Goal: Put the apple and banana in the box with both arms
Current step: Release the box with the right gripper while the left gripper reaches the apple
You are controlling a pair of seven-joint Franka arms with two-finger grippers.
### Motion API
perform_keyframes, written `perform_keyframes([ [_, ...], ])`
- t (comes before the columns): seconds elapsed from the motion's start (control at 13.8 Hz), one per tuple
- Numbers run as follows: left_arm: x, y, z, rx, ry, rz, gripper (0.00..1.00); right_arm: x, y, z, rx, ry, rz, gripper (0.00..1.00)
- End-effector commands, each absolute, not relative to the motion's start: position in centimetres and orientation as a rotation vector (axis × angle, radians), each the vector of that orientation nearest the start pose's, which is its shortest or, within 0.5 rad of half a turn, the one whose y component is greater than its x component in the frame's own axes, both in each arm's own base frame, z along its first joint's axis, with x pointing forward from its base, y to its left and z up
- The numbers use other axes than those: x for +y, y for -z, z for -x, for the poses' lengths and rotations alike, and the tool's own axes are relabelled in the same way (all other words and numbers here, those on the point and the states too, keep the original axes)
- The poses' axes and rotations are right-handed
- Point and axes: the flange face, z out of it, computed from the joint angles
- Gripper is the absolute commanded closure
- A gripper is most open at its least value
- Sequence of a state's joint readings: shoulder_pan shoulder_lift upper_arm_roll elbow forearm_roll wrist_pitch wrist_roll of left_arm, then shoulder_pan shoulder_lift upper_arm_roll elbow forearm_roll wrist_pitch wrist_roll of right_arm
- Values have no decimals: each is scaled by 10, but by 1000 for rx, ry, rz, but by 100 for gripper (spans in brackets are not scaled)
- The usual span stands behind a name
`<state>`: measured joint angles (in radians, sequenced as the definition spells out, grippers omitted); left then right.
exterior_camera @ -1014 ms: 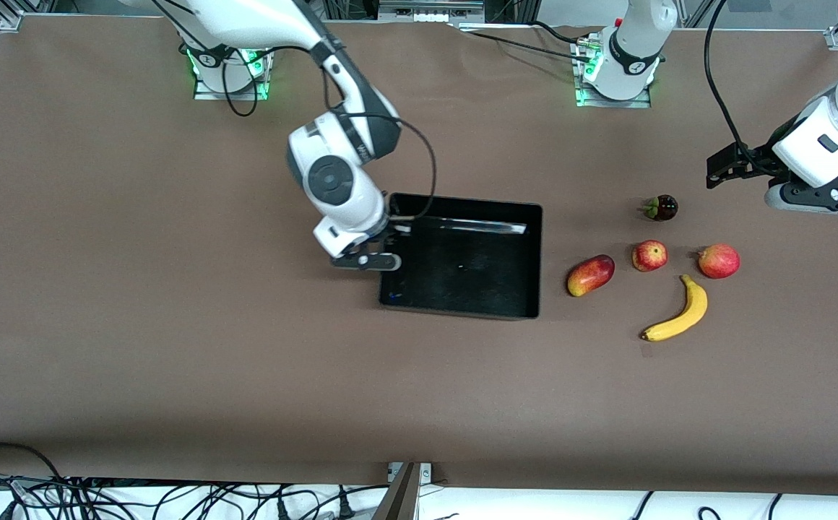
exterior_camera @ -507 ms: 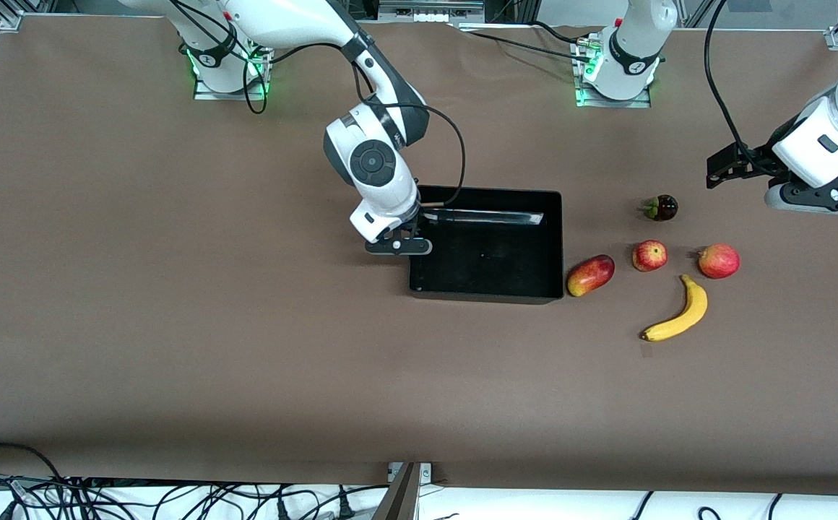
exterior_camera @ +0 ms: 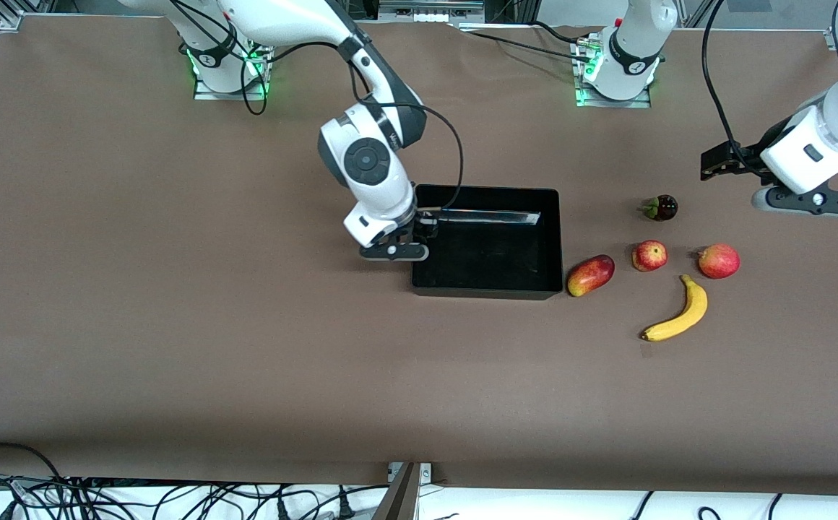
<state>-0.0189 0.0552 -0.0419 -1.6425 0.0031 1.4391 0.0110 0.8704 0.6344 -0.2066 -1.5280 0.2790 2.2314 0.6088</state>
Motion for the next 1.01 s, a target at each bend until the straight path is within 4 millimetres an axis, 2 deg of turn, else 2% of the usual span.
perform_keyframes([
  [0.0, -21, -526, -548, 97, -604, 3064, 0, 402, -394, -572, 113, 82, 3015, 0],
  [0.14, -11, -491, -568, 74, -641, 3061, 0, 346, -449, -585, 101, 77, 3018, 0],
  [0.22, -17, -473, -581, 93, -584, 3071, 0, 316, -476, -589, 97, 73, 3019, 0],
  [0.36, -20, -415, -608, 104, -514, 3085, 0, 246, -515, -592, 82, -16, 3017, 0],
  [0.43, -23, -390, -619, 113, -473, 3093, 0, 217, -531, -589, 16, -59, 3013, 0],
  [0.51, -26, -373, -622, 119, -454, 3096, 0, 193, -549, -585, -44, -61, 3010, 0],
  [0.65, -29, -340, -612, 126, -461, 3095, 0, 128, -578, -580, 2, -64, 3038, 0],
  [0.8, -20, -301, -598, 106, -440, 3102, 0, 81, -590, -573, -33, -119, 3021, 0],
  [0.87, -19, -275, -587, 104, -410, 3107, 0, 43, -605, -567, -63, -93, 3022, 0],
  [0.94, -19, -262, -587, 121, -387, 3098, 0, 30, -616, -559, -97, -62, 3033, 0],
])
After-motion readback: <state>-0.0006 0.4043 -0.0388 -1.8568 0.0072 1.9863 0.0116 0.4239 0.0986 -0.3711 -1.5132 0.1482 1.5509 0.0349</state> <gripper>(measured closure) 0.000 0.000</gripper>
